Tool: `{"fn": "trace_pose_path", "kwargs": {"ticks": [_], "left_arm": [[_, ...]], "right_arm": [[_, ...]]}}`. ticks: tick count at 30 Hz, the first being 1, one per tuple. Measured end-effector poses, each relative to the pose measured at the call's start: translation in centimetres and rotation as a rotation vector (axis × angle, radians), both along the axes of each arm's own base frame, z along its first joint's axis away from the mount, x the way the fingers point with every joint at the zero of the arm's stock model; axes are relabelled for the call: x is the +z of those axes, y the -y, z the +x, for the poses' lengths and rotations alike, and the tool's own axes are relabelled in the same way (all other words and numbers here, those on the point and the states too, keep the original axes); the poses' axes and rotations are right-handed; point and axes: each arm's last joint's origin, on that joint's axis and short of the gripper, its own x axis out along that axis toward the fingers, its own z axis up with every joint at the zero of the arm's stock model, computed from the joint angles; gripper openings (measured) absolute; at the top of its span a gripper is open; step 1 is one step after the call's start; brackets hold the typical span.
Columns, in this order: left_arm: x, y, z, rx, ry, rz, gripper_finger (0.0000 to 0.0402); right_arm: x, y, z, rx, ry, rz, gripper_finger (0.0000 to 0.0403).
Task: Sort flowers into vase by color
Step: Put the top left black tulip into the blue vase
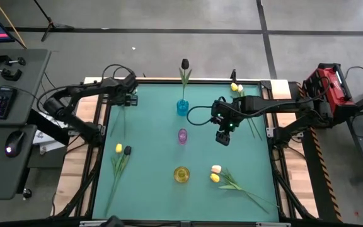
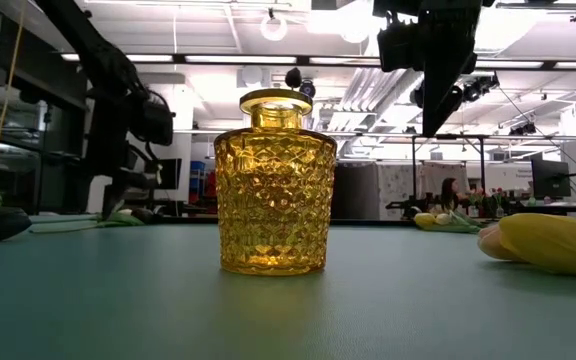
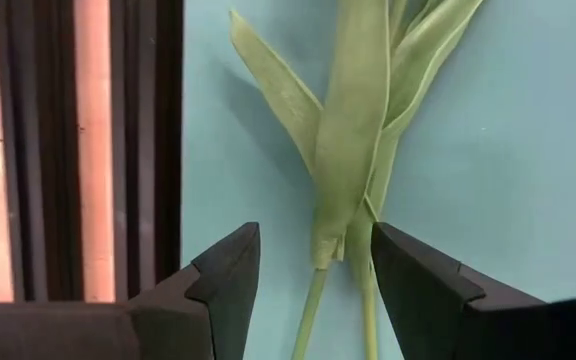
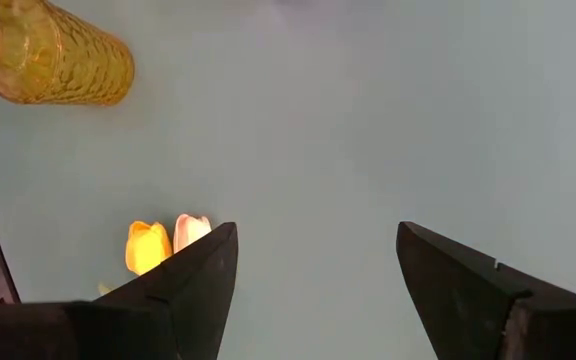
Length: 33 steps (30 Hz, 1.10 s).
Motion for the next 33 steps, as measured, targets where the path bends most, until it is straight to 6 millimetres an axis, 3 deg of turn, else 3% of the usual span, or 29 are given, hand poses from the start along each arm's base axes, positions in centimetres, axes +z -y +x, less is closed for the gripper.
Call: {"fn": "trace_pose_path", "kwargs": {"ticks": [9,26,29,33], "left_arm": [[-1.4,-0.3,0.3,0.016,-0.032,-0.038,0.0169],[0.1,-0.2,0.1,0.024,0.046,0.021,0.001],[0.1,-0.2,0.2,0.024,0.047,0.02,0.0003],[0.1,0.0,0.2,0.015,0.063,-0.006,0.0023]], "right_arm": [[0.0,0.0,0.0,-0.011,-0.002,0.004,0.0261],[0.1,0.0,0.2,-0.009,0.02,-0.001,0.0261],[0.1,0.0,0.2,-0.016,0.019,0.001,0.0261],[0.1,0.0,0.2,-0.016,0.019,0.0,0.0261]]}}
